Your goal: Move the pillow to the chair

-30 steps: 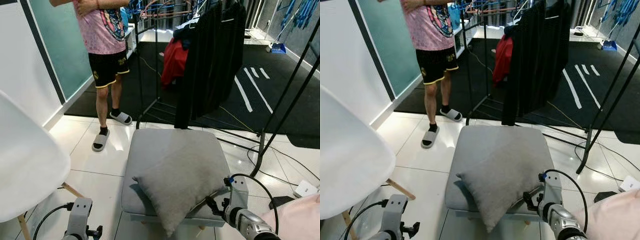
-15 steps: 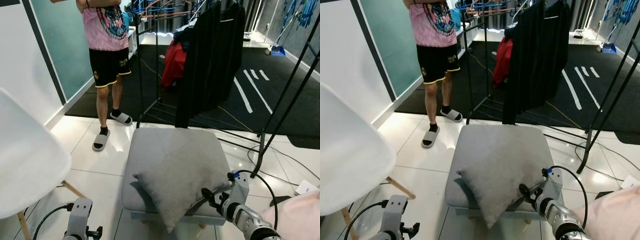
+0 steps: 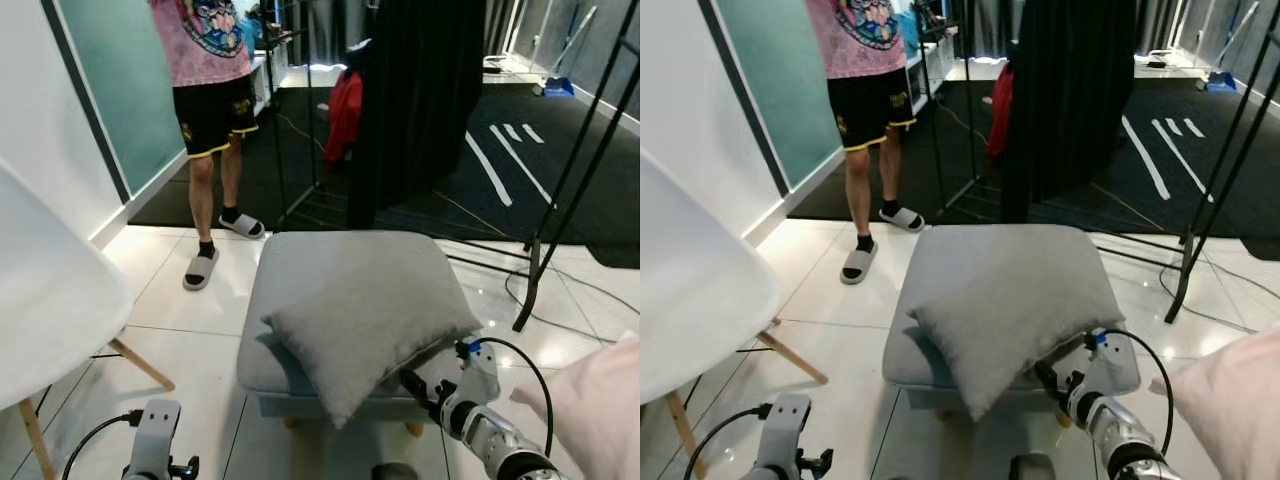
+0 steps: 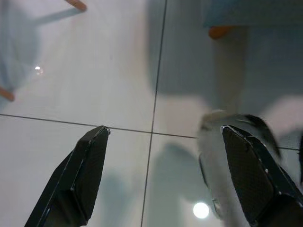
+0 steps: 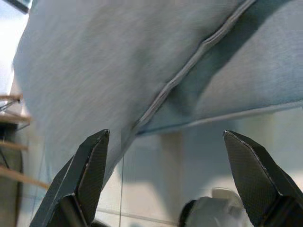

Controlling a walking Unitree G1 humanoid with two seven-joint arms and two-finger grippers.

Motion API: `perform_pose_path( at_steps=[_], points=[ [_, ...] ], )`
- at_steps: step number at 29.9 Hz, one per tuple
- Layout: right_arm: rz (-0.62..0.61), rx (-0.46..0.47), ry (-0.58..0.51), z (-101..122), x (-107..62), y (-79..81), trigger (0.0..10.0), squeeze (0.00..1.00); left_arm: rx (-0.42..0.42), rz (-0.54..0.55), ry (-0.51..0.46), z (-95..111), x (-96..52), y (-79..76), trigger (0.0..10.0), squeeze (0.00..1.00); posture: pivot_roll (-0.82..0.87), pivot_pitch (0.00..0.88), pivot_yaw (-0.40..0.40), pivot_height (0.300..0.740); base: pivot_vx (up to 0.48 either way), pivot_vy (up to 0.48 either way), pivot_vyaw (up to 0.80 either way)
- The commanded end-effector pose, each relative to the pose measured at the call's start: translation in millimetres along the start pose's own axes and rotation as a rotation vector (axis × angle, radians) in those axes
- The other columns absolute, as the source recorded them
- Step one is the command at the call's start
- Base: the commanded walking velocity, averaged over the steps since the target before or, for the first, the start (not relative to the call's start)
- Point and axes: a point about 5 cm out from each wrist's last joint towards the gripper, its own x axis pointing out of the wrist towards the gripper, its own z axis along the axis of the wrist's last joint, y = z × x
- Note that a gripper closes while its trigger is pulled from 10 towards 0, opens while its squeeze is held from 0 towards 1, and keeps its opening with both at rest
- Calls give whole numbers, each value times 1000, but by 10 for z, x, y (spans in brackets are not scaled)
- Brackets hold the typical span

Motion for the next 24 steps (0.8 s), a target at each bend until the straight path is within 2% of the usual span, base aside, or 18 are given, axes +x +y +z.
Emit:
perform_pose_path(
  at_steps=[1,4,6,7,9,11,19,24],
  points=[
    [31,33,-38,99,32,68,10000,0,25,21,11,-24,-18,80,10000,0,-134,76,25,555,0,0,0],
    [61,55,-60,150,50,117,10000,0,26,25,8,-22,-20,89,10000,0,-133,78,27,545,0,0,0],
    [149,95,-80,201,89,248,10000,0,22,35,1,-23,-26,112,10000,0,-114,92,30,535,0,0,0],
    [149,95,-80,201,89,248,10000,0,22,35,1,-23,-26,112,10000,0,-114,92,30,535,0,0,0],
    [229,110,-84,228,125,380,10000,0,14,43,-6,-25,-33,135,10000,0,-105,101,33,525,0,0,0],
    [255,118,-81,232,147,449,10000,0,8,49,-11,-27,-40,160,10000,0,-93,112,35,515,0,0,0],
    [265,167,-101,276,180,533,10000,0,15,75,-23,-55,-73,249,10000,0,-56,141,41,485,0,0,0],
    [236,193,-104,292,197,550,10000,0,3,114,-54,-55,-119,388,10000,0,-23,166,51,460,0,0,0]
  ],
)
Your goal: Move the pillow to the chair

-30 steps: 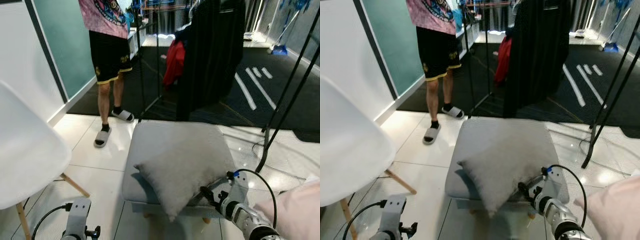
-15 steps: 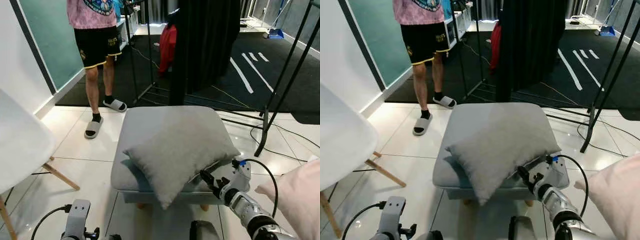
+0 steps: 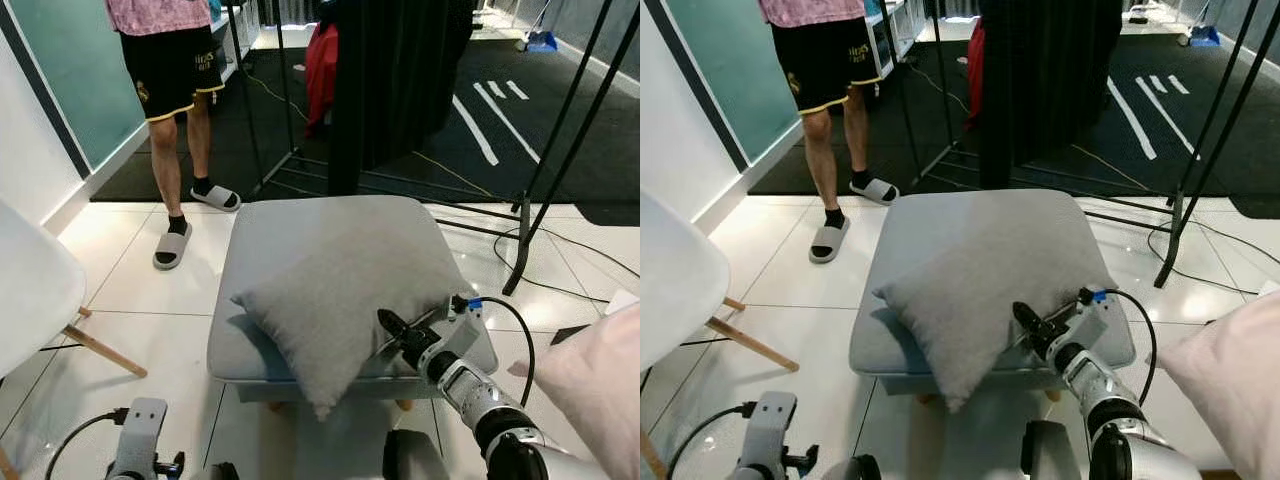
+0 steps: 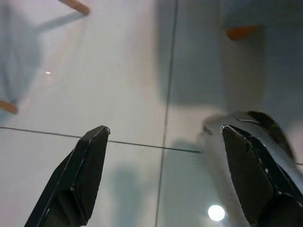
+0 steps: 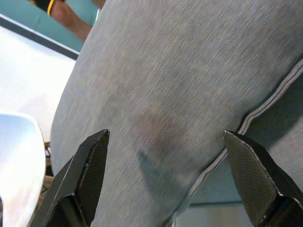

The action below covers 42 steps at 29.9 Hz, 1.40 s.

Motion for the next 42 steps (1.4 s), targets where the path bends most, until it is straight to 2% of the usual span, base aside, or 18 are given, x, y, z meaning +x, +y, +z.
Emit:
perform_pose_path(
  at_steps=[1,5,15,17,23,28,30,38,42],
  points=[
    [-23,30,24,-82,16,11,10000,0,1,26,8,-77,-49,118,10000,0,-9,172,61,455,0,0,0],
    [-22,44,18,-79,61,76,10000,0,-5,44,-3,-104,-92,245,10000,0,17,179,73,435,0,0,0],
    [-29,66,34,-113,132,184,10000,0,17,52,-49,-94,-145,359,10000,0,68,222,93,396,0,0,0],
    [-57,103,46,-150,139,187,10000,0,26,52,-71,-66,-156,387,10000,0,79,231,97,396,0,0,0],
    [-150,67,101,-274,115,125,10000,0,40,53,-101,-24,-179,448,10000,0,102,253,112,396,0,0,0],
    [-136,85,60,-201,138,155,10000,0,48,58,-112,-2,-191,487,10000,0,104,244,114,396,0,0,0],
    [-87,90,27,-122,165,211,0,0,48,59,-121,28,-188,497,10000,0,100,240,115,396,0,0,0],
    [-34,61,-27,57,206,295,0,0,45,54,-160,142,-163,484,10000,0,97,240,110,396,0,0,0],
    [32,60,-56,151,236,380,0,0,32,74,-178,202,-176,572,10000,0,106,233,101,396,0,0,0]
  ],
)
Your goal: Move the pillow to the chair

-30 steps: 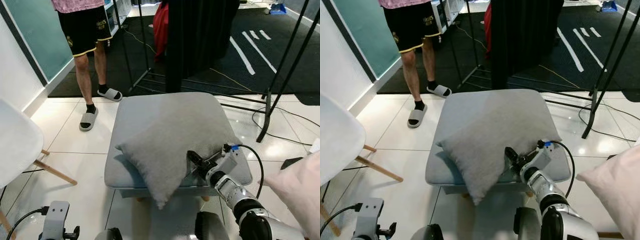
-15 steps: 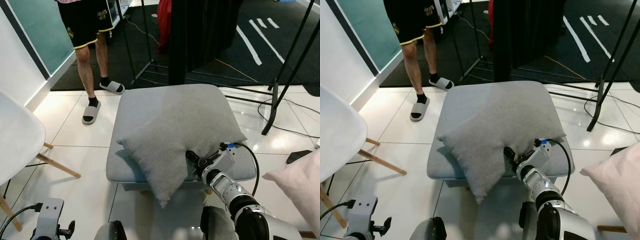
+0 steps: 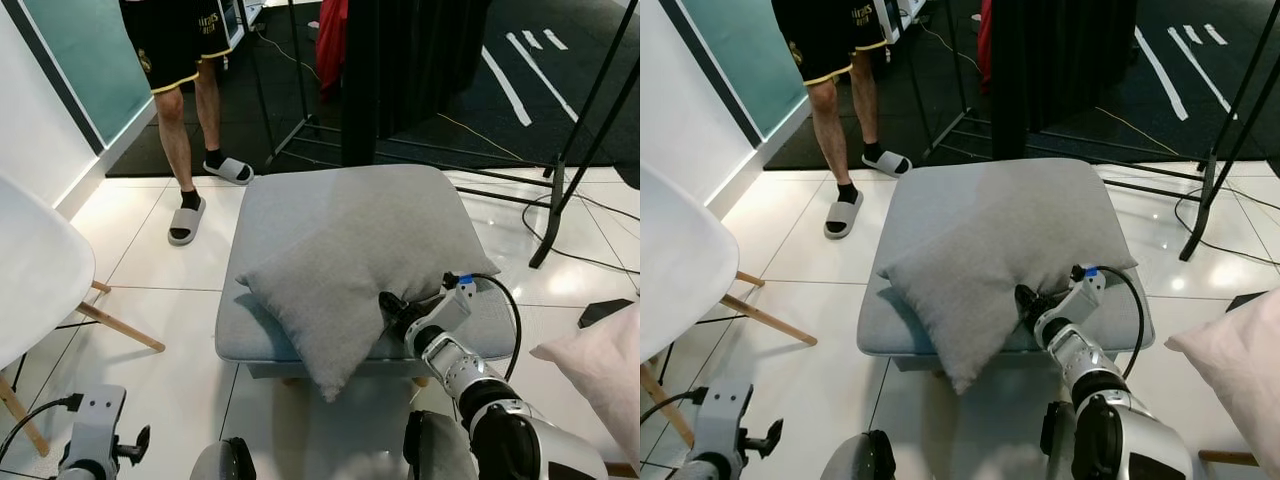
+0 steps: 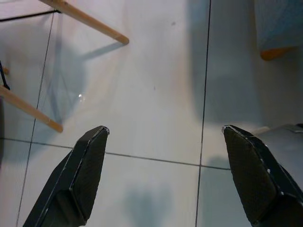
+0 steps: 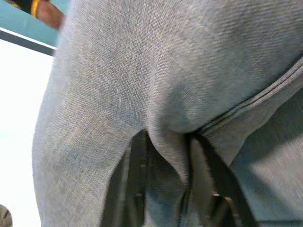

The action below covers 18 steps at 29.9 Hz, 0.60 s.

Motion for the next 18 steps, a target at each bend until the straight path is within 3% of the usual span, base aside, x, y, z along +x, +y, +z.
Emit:
perform_pose_path(
  at_steps=[1,11,18],
  points=[
    [43,25,-13,5,39,91,0,0,-13,43,16,-21,-46,173,10000,0,108,230,98,396,0,0,0],
    [68,-5,-36,74,59,143,0,0,-29,91,2,40,-63,345,10000,0,97,229,92,396,0,0,0],
    [135,-191,-68,237,96,280,0,0,-68,119,-36,173,6,353,10000,0,52,214,69,396,0,0,0]
  ],
)
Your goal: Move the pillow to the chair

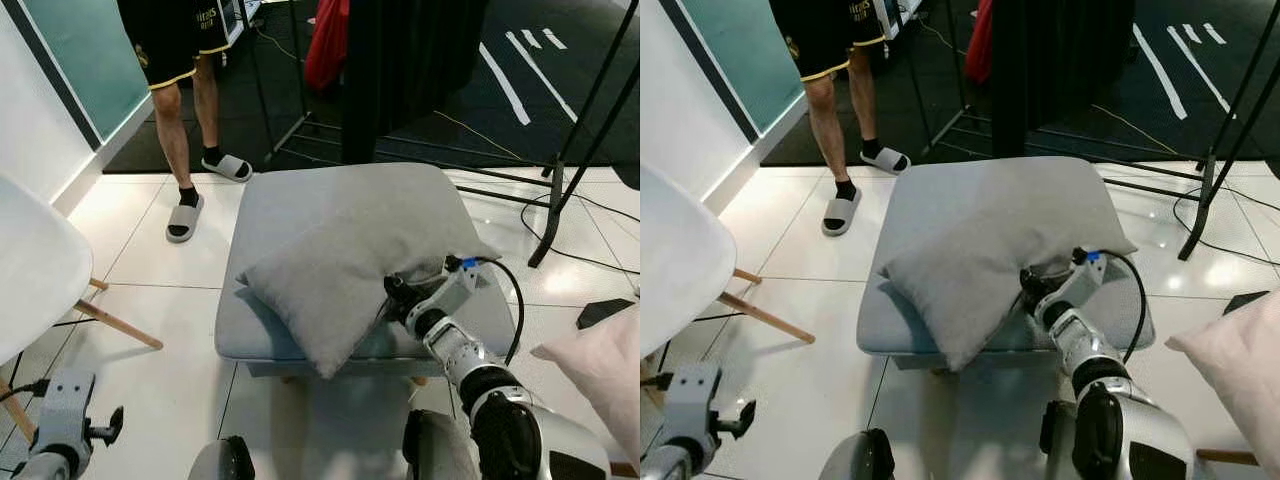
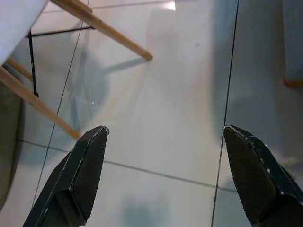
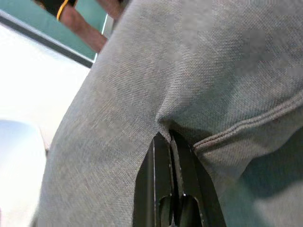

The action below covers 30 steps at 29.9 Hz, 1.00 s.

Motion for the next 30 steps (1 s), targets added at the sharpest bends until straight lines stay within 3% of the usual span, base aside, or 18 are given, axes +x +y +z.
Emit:
perform_pose_path(
  at_steps=[1,7,12,16,17,30],
  points=[
    [51,-43,-16,44,35,84,0,0,-25,32,25,-46,-21,60,10000,0,52,214,69,396,0,0,0],
    [180,-58,-68,208,54,194,0,0,-99,37,-14,117,114,-118,10000,0,-14,160,34,400,0,0,0],
    [195,-65,-70,245,53,203,0,0,-106,34,-10,140,145,-178,10000,0,-26,145,26,410,0,0,0],
    [203,-87,-58,275,55,206,0,0,-111,27,15,134,183,-297,10000,0,-60,107,10,420,0,0,0],
    [212,-104,-54,314,65,225,0,0,-130,24,26,149,216,-400,10000,0,-82,76,-6,430,0,0,0],
    [276,-130,-52,416,94,327,0,0,-194,34,41,149,245,-540,10000,0,-122,30,-30,459,0,0,0]
  ],
)
